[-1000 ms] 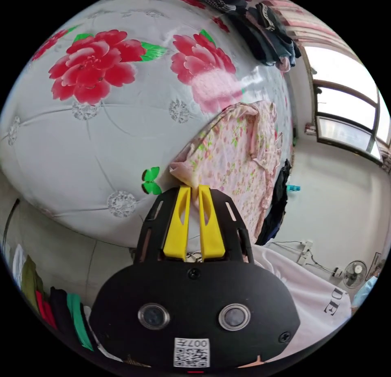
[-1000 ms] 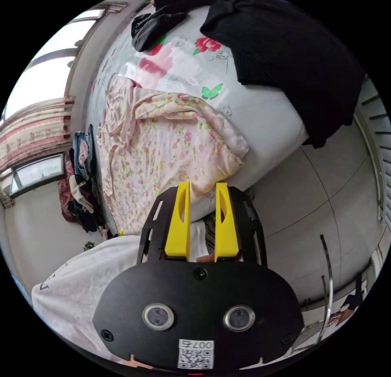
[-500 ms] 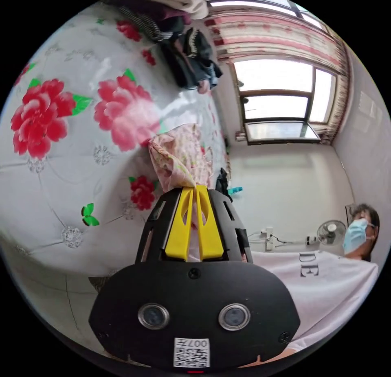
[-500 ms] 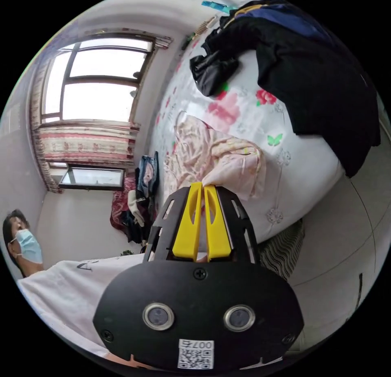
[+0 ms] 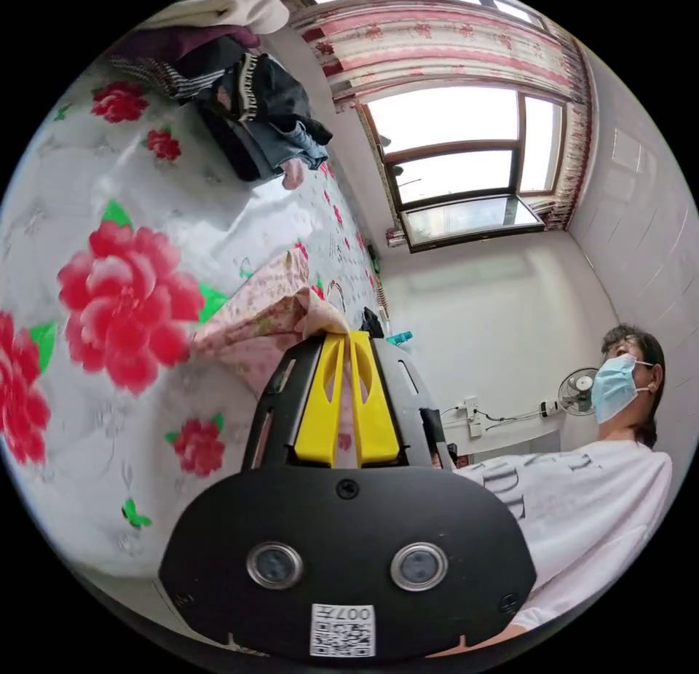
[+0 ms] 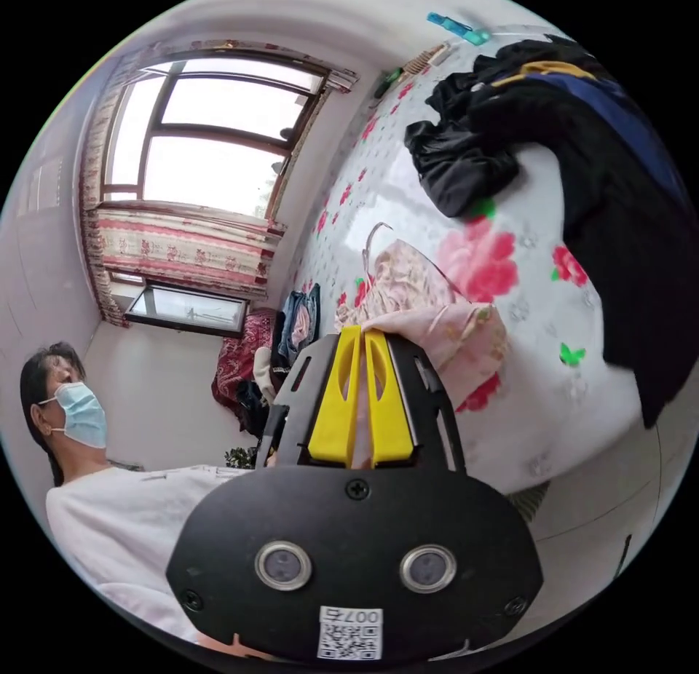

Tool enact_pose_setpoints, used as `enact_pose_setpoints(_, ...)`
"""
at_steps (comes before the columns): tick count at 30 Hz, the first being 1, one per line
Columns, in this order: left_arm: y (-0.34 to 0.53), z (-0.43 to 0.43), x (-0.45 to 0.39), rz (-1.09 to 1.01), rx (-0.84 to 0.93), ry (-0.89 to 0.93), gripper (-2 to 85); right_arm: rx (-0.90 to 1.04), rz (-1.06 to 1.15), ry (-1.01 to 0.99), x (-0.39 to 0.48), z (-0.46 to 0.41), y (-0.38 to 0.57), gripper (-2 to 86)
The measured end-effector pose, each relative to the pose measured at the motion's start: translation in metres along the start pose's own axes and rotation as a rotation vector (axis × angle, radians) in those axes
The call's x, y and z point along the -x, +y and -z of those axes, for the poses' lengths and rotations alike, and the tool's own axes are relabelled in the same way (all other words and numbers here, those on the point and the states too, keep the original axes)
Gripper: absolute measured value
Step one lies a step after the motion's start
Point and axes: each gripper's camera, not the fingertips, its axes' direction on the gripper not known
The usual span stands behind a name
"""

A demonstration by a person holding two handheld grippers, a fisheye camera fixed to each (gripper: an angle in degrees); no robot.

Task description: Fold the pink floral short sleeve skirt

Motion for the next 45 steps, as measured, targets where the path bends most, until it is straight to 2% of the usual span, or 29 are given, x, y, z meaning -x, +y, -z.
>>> enact_pose_setpoints(4,-0.089,-0.072,0.013,-0.017,0.033,-0.067,-0.7,0.031,0.05,0.009,0.009,-0.061,-0.093,-0.2)
enact_pose_setpoints(8,-0.153,-0.144,0.049,0.012,0.018,-0.06,1.2,0.041,0.145,0.215,-0.002,-0.147,-0.185,0.3)
enact_pose_setpoints(10,-0.175,-0.175,0.073,0.068,-0.064,-0.103,3.5,0.062,0.16,0.32,-0.015,-0.18,-0.212,1.0)
enact_pose_setpoints(12,-0.181,-0.193,0.085,0.106,-0.051,-0.15,4.3,0.107,0.125,0.394,-0.029,-0.205,-0.227,1.8)
enact_pose_setpoints(18,-0.136,-0.212,0.08,-0.085,0.077,-0.251,4.6,0.181,0.179,0.341,-0.048,-0.203,-0.178,5.0)
enact_pose_setpoints(21,-0.088,-0.198,0.07,-0.13,0.075,-0.334,4.6,0.113,0.072,0.313,-0.067,-0.156,-0.124,7.3)
enact_pose_setpoints(24,-0.047,-0.199,0.059,-0.144,0.108,-0.383,4.8,-0.002,-0.131,0.3,-0.096,-0.115,-0.067,9.5)
enact_pose_setpoints(26,-0.029,-0.214,0.051,-0.18,0.172,-0.396,4.9,-0.005,-0.249,0.2,-0.121,-0.108,-0.04,10.8)
enact_pose_setpoints(30,-0.008,-0.278,0.037,-0.293,0.354,-0.367,5.1,-0.036,-0.32,0.115,-0.139,-0.12,-0.031,11.6)
enact_pose_setpoints(34,-0.008,-0.336,0.039,-0.306,0.422,-0.277,5.4,-0.08,-0.427,-0.02,-0.15,-0.145,-0.025,11.7)
enact_pose_setpoints(38,-0.01,-0.373,0.053,-0.325,0.493,-0.356,4.6,-0.096,-0.483,-0.052,-0.15,-0.159,-0.021,11.2)
enact_pose_setpoints(40,-0.011,-0.382,0.059,-0.315,0.511,-0.361,4.2,-0.074,-0.483,-0.029,-0.143,-0.157,-0.021,11.0)
enact_pose_setpoints(42,-0.013,-0.378,0.06,-0.327,0.478,-0.326,4.0,-0.076,-0.414,0.094,-0.125,-0.143,-0.024,10.8)
enact_pose_setpoints(44,-0.014,-0.374,0.062,-0.341,0.463,-0.334,4.0,-0.067,-0.186,0.363,-0.084,-0.129,-0.041,10.6)
enact_pose_setpoints(45,-0.015,-0.371,0.065,-0.346,0.46,-0.348,3.8,-0.054,-0.121,0.434,-0.073,-0.131,-0.047,10.6)
